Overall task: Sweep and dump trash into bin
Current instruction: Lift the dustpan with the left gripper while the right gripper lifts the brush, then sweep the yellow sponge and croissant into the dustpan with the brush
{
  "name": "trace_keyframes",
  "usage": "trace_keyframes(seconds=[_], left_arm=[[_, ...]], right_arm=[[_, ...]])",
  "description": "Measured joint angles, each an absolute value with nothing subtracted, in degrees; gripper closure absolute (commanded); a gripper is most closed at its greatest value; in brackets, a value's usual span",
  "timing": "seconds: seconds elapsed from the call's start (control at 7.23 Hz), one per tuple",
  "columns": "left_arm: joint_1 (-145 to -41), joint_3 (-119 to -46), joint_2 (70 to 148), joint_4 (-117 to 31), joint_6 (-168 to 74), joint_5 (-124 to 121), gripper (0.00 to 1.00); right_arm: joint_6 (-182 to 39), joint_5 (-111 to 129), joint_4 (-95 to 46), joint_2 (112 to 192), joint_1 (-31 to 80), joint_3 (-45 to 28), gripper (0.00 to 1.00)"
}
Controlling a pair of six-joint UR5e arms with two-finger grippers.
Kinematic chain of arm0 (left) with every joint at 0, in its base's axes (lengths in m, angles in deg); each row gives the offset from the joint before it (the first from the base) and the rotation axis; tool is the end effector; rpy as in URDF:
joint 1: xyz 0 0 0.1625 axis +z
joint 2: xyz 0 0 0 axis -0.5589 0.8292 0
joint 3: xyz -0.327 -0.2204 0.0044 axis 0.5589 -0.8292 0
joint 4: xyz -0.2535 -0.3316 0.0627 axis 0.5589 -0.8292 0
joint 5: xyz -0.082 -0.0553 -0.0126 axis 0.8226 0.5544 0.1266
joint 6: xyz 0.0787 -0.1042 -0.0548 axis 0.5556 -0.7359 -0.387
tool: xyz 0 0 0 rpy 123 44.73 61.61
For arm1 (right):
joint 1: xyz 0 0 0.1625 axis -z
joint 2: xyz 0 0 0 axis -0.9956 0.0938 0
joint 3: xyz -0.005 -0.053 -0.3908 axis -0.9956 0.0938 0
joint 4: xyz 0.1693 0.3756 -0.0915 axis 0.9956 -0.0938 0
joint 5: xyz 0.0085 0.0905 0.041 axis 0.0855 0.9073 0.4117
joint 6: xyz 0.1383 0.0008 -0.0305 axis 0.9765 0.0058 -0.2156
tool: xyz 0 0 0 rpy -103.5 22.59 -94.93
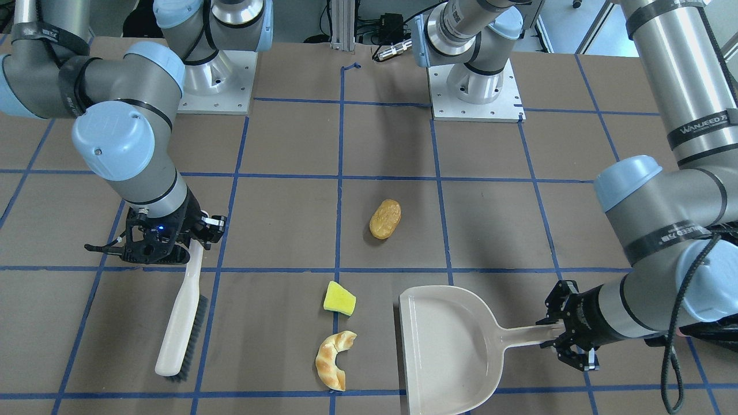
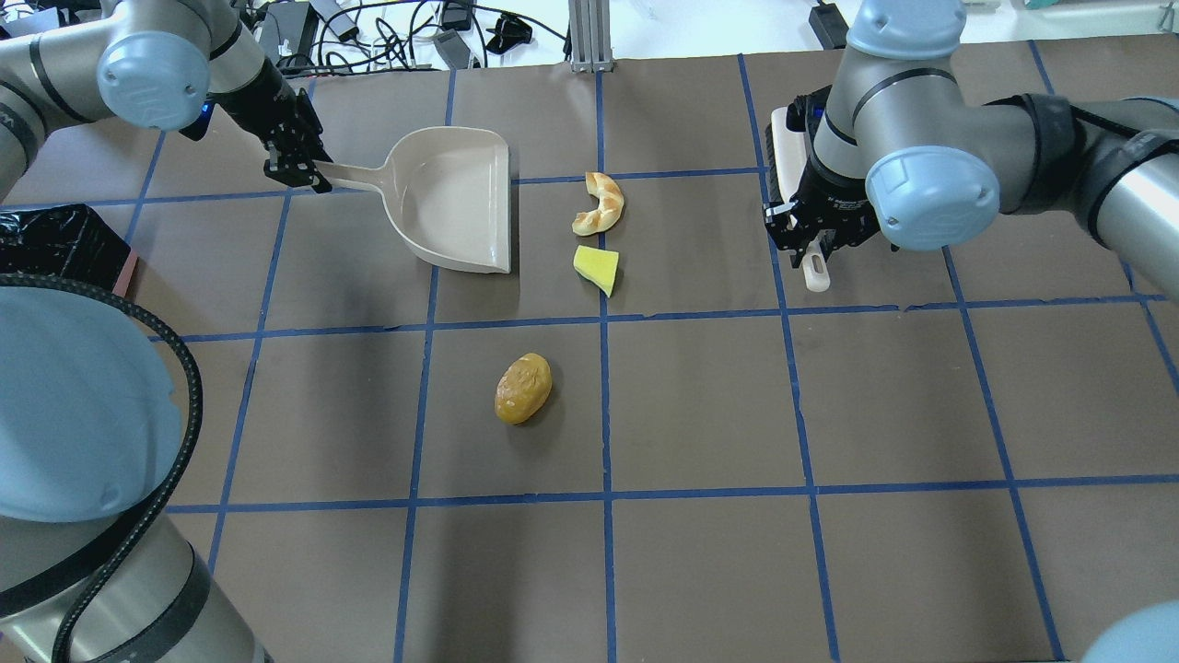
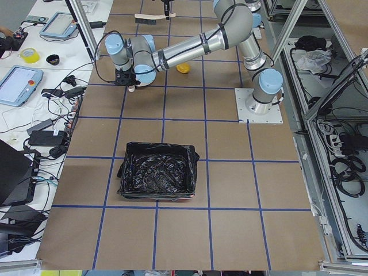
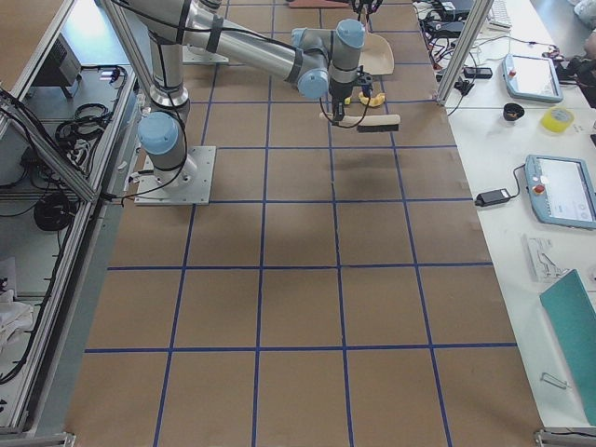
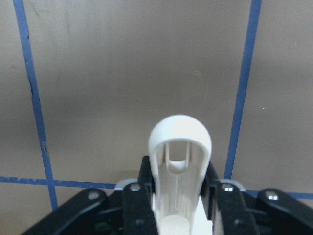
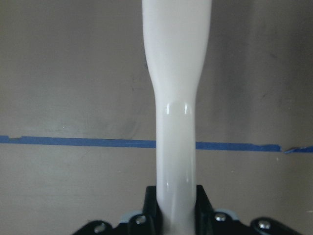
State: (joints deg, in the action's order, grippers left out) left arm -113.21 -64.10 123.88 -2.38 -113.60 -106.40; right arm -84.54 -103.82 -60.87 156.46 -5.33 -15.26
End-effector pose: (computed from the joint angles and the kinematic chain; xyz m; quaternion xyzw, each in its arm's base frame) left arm -0.0163 -0.7141 0.2246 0.7190 -0.6921 -0.0550 0.0312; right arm 0.1324 -0.5626 0.2237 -0.0326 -0.9993 -0.0195 0.0018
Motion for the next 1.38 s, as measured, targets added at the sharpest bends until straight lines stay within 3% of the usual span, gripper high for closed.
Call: trace_keyframes(seconds=[0.55,1.38], left_arm=[[-117.9,-63.4,125.6,-2.2,-119.0,-107.7,1.0],[-120.6,-64.2,126.5,-2.2,-120.2,-109.5,1.0]], right_arm=[[-74.7,-104.9,-61.7,148.7,-12.6,-9.0,1.0],[-67.9,-105.7,-60.4,147.1,-21.1,-9.1,1.0]])
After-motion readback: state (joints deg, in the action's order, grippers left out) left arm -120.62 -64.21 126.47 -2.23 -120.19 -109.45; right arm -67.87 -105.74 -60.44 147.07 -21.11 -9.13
